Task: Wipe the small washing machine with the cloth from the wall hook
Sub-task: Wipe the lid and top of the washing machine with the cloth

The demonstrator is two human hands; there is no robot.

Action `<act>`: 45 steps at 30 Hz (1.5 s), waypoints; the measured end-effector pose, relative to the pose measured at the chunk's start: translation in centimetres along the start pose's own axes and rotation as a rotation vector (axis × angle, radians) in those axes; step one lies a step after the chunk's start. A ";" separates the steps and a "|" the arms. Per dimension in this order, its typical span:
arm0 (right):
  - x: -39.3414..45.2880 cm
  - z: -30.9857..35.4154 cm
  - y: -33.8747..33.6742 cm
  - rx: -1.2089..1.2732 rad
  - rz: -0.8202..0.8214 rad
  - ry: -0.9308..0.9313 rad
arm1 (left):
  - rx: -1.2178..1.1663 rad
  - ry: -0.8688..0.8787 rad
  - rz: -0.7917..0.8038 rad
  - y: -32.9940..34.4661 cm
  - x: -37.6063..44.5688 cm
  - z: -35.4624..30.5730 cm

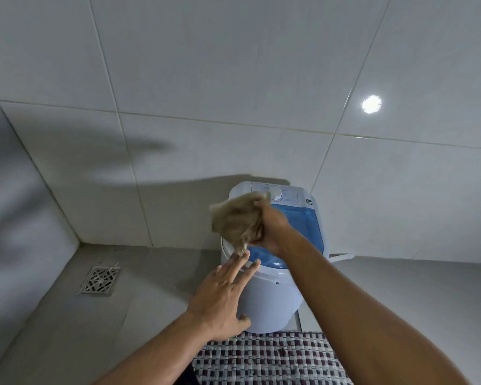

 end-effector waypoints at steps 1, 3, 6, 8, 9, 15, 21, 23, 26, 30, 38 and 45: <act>0.4 0.5 -1.0 0.202 0.028 0.061 | -0.004 0.001 0.003 0.2 0.0 0.1; 1.4 2.6 -2.7 0.478 0.060 0.035 | -0.005 0.005 -0.002 0.7 0.0 0.3; 2.7 6.8 -4.8 0.599 -0.087 -0.184 | -0.012 0.012 -0.022 1.1 -0.1 0.4; 3.9 9.8 -5.3 0.293 -0.249 -0.397 | -0.018 0.017 -0.025 1.2 -0.1 0.4; 4.6 10.9 -5.0 0.031 -0.319 -0.501 | -0.022 0.018 -0.026 1.3 -0.1 0.5; 10.3 7.6 0.8 -1.348 -0.140 -0.857 | -0.019 0.029 -0.041 1.4 -0.3 0.5; 11.6 4.1 2.2 -1.668 0.013 -0.920 | -0.029 0.030 -0.058 1.5 -0.3 0.6; 10.8 3.1 2.2 -1.657 0.041 -0.957 | -0.038 0.022 -0.067 1.5 -0.3 0.6; 9.3 1.7 2.0 -1.628 0.093 -0.979 | -0.036 0.023 -0.056 1.6 -0.3 0.6; 7.3 0.6 1.6 -1.570 0.195 -0.951 | -0.026 0.026 -0.048 1.5 -0.3 0.6; 4.7 -1.4 1.0 -1.587 0.253 -0.969 | 0.000 0.020 -0.018 1.4 0.0 0.6; 1.9 -3.7 0.0 -1.538 0.321 -0.980 | 0.026 0.015 0.007 1.2 0.0 0.7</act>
Point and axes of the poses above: each hand's wrist, its own x-axis towards the middle knuckle, its own y-axis out of the palm, z = x × y, the point moved 6 cm from there along x, towards the middle knuckle, and after that the axes turned 11 degrees about -z, right-handed, at the moved point
